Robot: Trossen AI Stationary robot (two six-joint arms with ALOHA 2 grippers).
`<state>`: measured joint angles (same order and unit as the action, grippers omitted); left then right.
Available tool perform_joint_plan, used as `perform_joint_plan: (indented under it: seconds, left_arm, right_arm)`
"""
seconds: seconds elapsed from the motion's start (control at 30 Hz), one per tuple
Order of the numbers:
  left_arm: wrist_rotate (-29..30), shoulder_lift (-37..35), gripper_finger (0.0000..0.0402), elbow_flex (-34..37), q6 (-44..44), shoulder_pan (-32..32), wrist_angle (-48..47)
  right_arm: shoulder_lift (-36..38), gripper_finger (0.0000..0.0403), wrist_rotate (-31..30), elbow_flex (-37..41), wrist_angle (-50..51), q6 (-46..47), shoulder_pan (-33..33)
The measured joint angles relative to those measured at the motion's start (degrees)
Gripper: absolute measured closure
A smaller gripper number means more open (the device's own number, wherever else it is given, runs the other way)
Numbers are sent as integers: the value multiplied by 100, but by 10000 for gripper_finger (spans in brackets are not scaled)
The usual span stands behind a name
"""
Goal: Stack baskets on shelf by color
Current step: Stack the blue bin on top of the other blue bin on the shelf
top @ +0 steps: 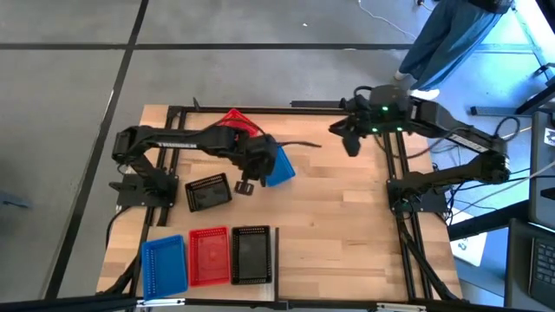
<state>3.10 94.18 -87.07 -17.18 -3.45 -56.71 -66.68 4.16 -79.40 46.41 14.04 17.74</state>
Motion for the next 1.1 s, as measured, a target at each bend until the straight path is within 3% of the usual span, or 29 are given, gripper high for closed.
perform_joint_plan:
  seconds: [0.2, 0.47, 0.77, 1.1]
  left_arm:
    - [-311, 147, 360, -13, -287, -267, 343]
    - [-982, 440, 360, 418, 15, -337, 1172]
    - [-262, 912, 360, 719, 627, -207, 2151]
    - [-141, 1352, 360, 726, 754, -200, 2481]
  right_arm:
    - [684, 344, -6, 0, 202, 22, -4]
    - [1347, 344, -11, 0, 200, -98, -4]
    - [1563, 344, -20, 0, 270, -82, -1]
    - [1535, 344, -11, 0, 333, -90, -4]
